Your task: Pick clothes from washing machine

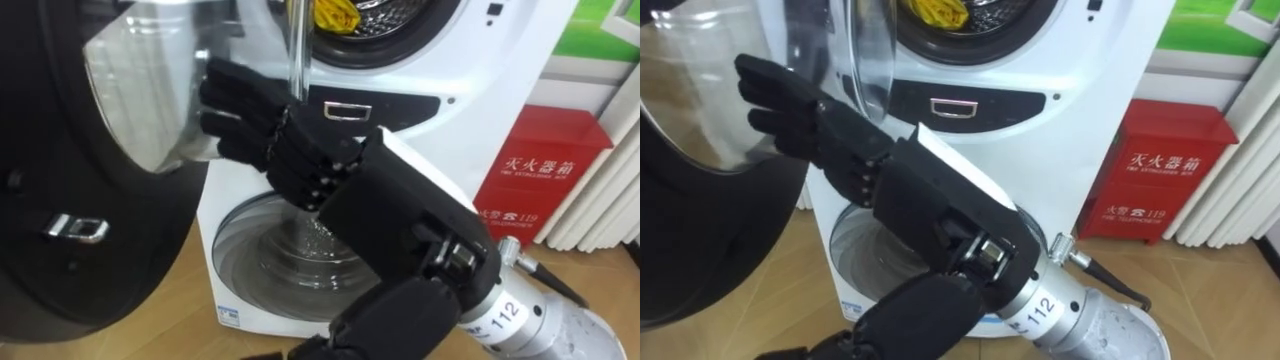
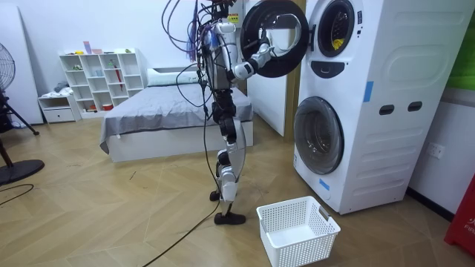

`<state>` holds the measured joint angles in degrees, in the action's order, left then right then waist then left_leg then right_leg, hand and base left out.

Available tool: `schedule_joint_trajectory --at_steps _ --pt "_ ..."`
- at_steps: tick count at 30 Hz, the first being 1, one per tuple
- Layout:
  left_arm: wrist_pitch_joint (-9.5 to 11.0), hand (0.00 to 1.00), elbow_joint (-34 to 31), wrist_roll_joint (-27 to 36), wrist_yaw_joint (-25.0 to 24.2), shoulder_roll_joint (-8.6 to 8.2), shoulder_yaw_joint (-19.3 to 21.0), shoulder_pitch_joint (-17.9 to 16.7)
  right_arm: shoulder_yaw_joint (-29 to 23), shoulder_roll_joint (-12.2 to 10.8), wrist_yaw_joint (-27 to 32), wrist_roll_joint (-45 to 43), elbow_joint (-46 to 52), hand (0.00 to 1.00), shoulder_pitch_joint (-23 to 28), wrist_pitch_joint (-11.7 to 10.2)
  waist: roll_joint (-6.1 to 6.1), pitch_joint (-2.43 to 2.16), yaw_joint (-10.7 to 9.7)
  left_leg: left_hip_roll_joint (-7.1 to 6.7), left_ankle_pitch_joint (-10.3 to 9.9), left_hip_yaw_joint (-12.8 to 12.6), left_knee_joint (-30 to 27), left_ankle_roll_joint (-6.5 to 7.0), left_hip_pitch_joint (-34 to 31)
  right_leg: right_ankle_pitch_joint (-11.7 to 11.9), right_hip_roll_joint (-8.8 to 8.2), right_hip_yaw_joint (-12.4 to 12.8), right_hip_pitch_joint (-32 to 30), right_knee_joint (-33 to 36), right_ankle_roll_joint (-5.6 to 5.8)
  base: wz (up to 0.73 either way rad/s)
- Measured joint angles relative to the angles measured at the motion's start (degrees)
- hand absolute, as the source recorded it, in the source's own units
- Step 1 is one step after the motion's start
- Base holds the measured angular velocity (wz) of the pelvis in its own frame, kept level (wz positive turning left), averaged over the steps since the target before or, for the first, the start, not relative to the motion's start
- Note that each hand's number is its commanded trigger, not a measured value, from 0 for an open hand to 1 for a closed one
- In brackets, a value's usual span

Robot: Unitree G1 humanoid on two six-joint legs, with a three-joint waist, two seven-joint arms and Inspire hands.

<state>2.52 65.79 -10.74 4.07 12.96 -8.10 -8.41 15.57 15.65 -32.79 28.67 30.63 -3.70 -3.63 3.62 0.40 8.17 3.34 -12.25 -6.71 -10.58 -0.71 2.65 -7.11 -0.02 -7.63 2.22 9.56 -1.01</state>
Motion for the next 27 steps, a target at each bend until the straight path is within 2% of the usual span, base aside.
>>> schedule_joint_trajectory --at_steps 6,10,14,19,24,27 --pt "-0.05 0.0 -0.1 0.01 -0.01 0.05 0.05 -0.22 1.29 0.02 -1.34 -0.19 -0.71 0.0 -0.6 0.28 0.31 0.06 0.25 -0.03 0.01 0.76 -0.05 0.0 -0.44 0.0 0.0 -0.4 -0.17 0.0 0.01 0.06" --pt "-0.05 0.0 -0.12 0.0 -0.01 0.36 0.07 -0.09 1.34 0.02 -1.61 -1.3 -0.73 0.0 -0.64 0.81 0.92 0.38 0.82 -0.04 0.01 0.94 -0.07 0.01 -0.51 0.0 0.0 -0.53 -0.19 0.0 0.01 0.01" --pt "-0.12 0.0 0.0 -0.02 -0.01 0.43 0.12 -0.14 1.33 -0.02 -1.98 -2.18 -0.88 0.0 -0.65 1.31 1.14 0.32 1.43 -0.08 0.0 1.16 -0.2 0.02 -0.56 0.0 -0.03 -0.67 -0.17 0.02 0.01 0.03" --pt "-1.58 0.0 -0.13 0.0 -0.28 0.36 0.35 0.03 1.33 0.5 -3.55 -2.76 -6.27 0.0 0.47 1.94 1.11 0.32 1.53 -0.1 0.01 2.05 -0.24 0.02 -1.0 0.0 -0.08 -1.25 -0.1 -0.01 0.01 0.09" --pt "-3.55 0.0 -0.22 0.04 -1.41 0.4 0.65 -0.16 2.09 3.93 -5.54 -9.44 -14.3 0.0 2.83 5.02 1.33 0.18 1.56 -0.18 0.02 2.3 -0.3 0.03 -1.35 -0.01 -0.26 -2.47 -0.29 0.0 0.02 0.03" --pt "-3.97 0.0 -0.44 -0.02 -2.32 0.98 1.52 0.55 1.42 5.52 -6.65 -14.25 -18.67 0.0 2.83 5.11 1.94 -0.22 0.6 -0.34 0.08 3.33 -0.89 0.1 -1.94 -0.01 -0.49 -3.58 -0.26 -0.13 0.02 0.17"
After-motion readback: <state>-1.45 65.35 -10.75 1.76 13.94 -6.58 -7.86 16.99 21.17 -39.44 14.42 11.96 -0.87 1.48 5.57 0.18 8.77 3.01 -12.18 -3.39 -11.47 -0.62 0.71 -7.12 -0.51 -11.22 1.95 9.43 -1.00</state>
